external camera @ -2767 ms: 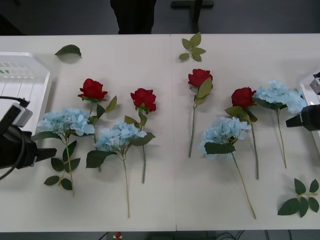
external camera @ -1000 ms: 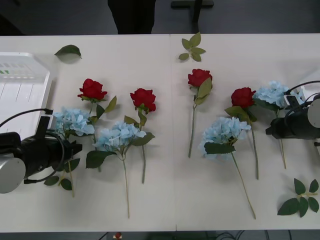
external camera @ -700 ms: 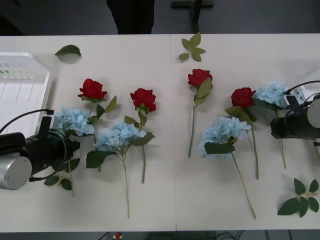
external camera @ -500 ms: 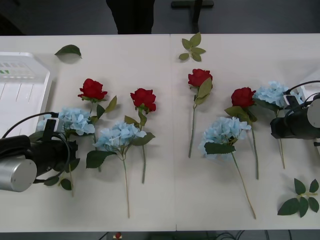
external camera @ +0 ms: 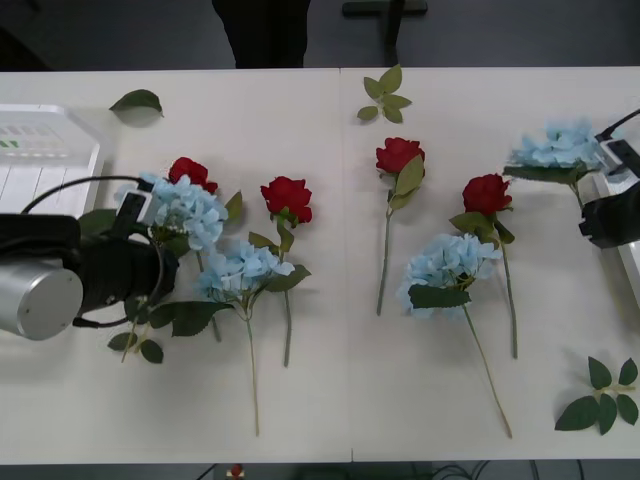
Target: Place the red flowers into the right box and the blue flowers into the left box. If a person shows an open palm, hand one flower to the person first, then continue sorting.
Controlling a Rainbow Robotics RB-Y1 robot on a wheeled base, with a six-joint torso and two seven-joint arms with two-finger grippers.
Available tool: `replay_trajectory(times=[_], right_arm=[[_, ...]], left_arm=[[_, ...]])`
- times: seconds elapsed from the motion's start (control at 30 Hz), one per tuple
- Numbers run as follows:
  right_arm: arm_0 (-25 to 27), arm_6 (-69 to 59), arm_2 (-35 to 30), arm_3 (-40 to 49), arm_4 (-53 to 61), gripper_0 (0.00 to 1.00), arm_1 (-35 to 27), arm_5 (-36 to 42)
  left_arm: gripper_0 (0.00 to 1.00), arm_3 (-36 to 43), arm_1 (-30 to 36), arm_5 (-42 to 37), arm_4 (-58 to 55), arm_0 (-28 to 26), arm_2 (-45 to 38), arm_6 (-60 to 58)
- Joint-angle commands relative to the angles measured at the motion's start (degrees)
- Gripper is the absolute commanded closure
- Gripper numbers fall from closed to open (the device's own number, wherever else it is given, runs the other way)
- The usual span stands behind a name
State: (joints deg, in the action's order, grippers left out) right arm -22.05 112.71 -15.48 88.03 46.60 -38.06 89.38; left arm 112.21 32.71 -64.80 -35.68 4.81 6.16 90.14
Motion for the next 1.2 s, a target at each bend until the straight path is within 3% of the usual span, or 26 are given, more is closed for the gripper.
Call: replay_trajectory(times=[0.03,0.23,0.33,0.53,0.8,1.2], right_arm=[[-1.32,8.93,-4.30,6.01,8.07,1.00,0.09,1.24],[-1.32,11.57,-5.35,6.63,23.01,1.00,0.09,0.45],[-1.59,11.75,-3.07,6.63,36.54,1.00,0.18,-1.49],[-2.91,11.92,0.01,6.98,49.29,1.00,2.11,-4.21],[-4.84,10.43,0.80,12.43,54.12,1.00,8.53,-7.37],[-5.02,7.88,12.49,18.14,59.31,1.00,10.46,-23.81]], left_arm=[[1.00,3.10,-1.25,-4.45,0.88,7.58,-2.12,-3.56],[1.00,-0.32,0.86,-8.50,1.58,13.73,-5.63,-3.21],[1.00,-6.92,5.35,-9.99,1.67,18.48,-9.94,-2.25],[1.00,-19.66,12.38,-7.35,0.53,23.49,-13.63,4.17],[1.00,-29.15,15.19,-0.76,-0.79,23.31,-18.46,11.11],[1.00,-34.51,18.97,7.59,-9.32,14.61,-26.37,20.96]])
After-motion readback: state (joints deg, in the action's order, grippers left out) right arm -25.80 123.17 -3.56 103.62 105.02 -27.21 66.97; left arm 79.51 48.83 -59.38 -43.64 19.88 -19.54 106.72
